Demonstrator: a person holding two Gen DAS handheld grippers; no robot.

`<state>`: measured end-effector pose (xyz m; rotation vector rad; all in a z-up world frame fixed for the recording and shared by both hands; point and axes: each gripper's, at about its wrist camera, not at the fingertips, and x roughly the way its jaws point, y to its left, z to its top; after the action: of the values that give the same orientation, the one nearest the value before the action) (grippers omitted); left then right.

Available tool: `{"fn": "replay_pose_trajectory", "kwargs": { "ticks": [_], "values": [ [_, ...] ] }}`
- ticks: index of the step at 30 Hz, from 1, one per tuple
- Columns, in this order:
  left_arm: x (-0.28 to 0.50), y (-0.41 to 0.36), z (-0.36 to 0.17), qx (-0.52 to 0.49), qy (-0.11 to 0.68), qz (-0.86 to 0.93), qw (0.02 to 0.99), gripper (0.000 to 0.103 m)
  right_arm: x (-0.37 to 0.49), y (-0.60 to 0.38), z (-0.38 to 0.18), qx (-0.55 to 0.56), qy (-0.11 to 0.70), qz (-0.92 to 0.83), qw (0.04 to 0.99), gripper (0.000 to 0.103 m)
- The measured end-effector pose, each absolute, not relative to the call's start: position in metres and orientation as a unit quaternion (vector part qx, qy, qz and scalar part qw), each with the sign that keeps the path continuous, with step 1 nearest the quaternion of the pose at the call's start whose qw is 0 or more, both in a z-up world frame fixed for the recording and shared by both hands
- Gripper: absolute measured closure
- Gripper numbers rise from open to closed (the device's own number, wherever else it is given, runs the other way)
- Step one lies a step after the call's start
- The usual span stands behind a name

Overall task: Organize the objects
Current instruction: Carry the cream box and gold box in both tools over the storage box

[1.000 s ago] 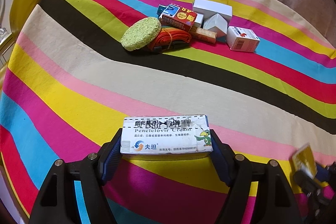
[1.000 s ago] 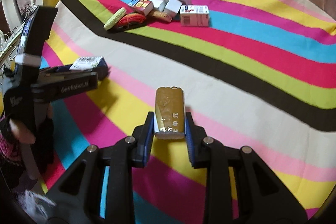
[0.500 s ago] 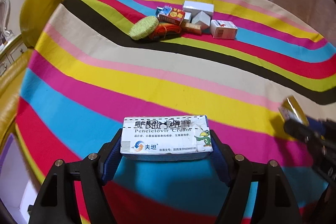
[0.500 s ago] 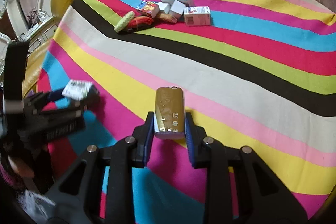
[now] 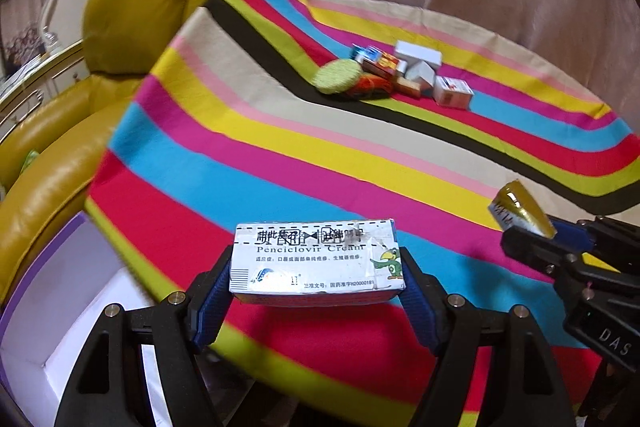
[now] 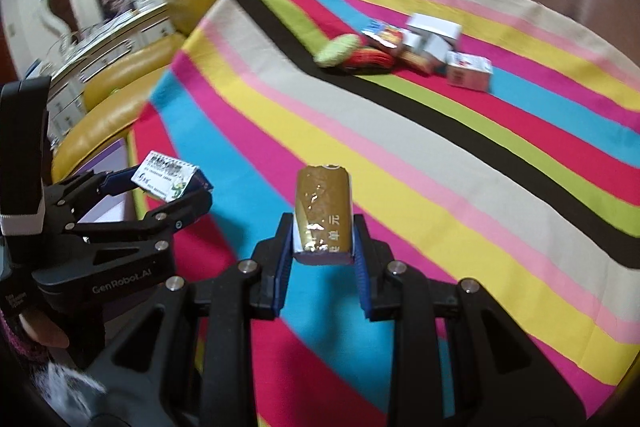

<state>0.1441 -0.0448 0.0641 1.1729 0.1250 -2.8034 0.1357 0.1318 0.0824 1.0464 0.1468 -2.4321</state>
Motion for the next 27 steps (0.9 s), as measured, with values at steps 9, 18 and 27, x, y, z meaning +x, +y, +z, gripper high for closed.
{"fn": "replay_pose_trajectory", "kwargs": {
  "ticks": [9,18,27],
  "values": [
    [0.190,-0.106,0.078,0.369,0.083,-0.920,0.099,0.027,0.160,0.070,0.090,0.371,0.104,-0.870,0.308,0.071],
    [0.244,-0.165,0.075,0.362,0.141,-0.910,0.146,0.027,0.189,0.010,0.095,0.357,0.161,-0.841,0.374,0.071],
    [0.278,-0.210,0.061,0.365,0.174,-0.894,0.195,0.027,0.219,-0.056,0.089,0.344,0.224,-0.797,0.443,0.071]
  ]
}}
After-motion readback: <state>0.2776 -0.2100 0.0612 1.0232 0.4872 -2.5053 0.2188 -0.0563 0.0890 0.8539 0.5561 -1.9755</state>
